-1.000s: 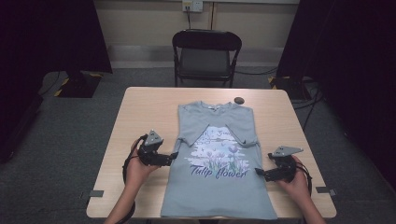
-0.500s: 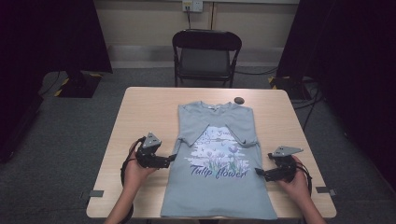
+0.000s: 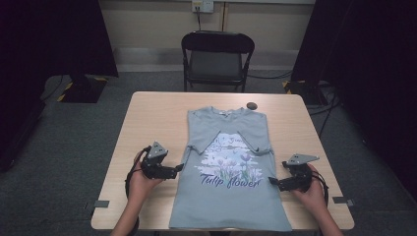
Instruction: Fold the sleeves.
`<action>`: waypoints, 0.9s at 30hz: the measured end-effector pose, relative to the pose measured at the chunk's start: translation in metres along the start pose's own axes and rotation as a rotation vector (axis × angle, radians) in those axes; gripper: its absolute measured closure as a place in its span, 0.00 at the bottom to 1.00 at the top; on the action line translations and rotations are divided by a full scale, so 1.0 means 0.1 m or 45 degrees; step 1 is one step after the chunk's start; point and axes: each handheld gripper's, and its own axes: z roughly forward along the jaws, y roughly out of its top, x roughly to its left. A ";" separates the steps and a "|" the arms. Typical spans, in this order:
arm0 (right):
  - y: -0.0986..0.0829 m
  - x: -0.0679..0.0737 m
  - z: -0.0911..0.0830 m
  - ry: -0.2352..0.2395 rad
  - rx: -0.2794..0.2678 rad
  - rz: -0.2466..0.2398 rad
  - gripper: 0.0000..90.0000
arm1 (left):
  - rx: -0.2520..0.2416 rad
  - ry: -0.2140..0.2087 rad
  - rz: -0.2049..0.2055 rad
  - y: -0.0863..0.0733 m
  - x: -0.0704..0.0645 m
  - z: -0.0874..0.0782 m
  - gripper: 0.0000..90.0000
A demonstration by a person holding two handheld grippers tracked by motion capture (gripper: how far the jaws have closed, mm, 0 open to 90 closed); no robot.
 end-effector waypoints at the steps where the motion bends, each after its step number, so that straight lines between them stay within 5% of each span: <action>1: 0.00 0.00 0.00 0.000 0.000 0.000 0.09 | 0.001 0.003 0.002 -0.01 0.00 0.00 0.17; 27: 0.00 0.00 0.00 0.000 0.000 0.000 0.09 | 0.049 0.036 0.035 -0.14 -0.02 -0.04 0.17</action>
